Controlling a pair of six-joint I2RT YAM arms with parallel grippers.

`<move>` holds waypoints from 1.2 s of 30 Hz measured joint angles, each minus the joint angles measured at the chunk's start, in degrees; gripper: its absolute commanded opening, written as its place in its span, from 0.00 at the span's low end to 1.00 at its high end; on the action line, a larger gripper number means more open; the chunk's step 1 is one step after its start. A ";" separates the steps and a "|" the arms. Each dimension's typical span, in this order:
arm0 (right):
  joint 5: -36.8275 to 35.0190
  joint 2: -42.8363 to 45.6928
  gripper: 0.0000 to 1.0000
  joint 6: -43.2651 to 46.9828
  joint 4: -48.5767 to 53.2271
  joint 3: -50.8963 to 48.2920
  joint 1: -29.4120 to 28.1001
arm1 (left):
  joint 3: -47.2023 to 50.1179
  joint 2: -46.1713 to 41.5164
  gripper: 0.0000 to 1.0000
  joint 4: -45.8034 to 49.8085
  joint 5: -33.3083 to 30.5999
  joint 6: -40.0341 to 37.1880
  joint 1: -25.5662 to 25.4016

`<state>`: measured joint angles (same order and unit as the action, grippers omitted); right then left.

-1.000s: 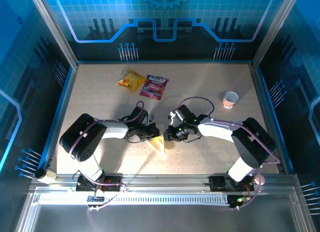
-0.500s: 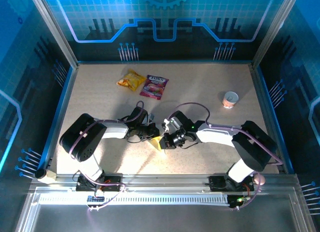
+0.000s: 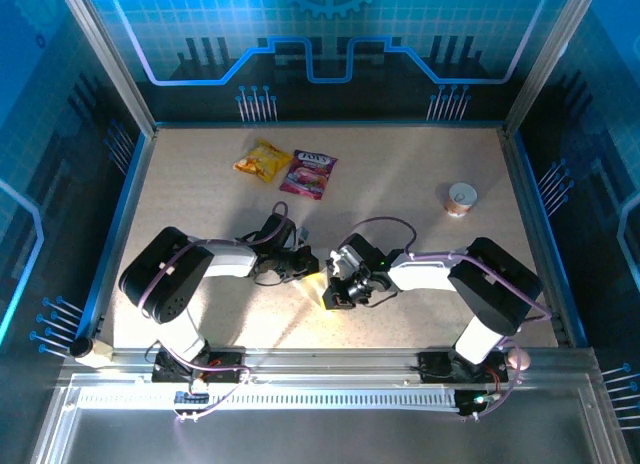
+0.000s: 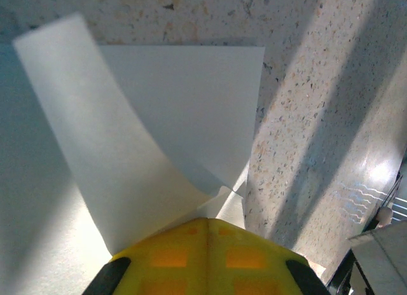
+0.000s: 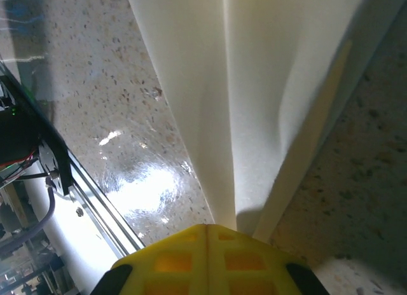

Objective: Fold a paper plane with a square sheet of paper (fold left side to right side)

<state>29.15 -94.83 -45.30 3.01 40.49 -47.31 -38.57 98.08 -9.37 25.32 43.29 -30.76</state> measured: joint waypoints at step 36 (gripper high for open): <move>-0.20 0.94 0.03 -1.86 -2.71 -2.45 -0.76 | -0.28 0.02 0.00 0.48 -0.17 0.00 -0.15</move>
<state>28.95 -93.89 -47.16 0.30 38.04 -48.07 -38.85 98.10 -8.88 25.15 43.29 -30.92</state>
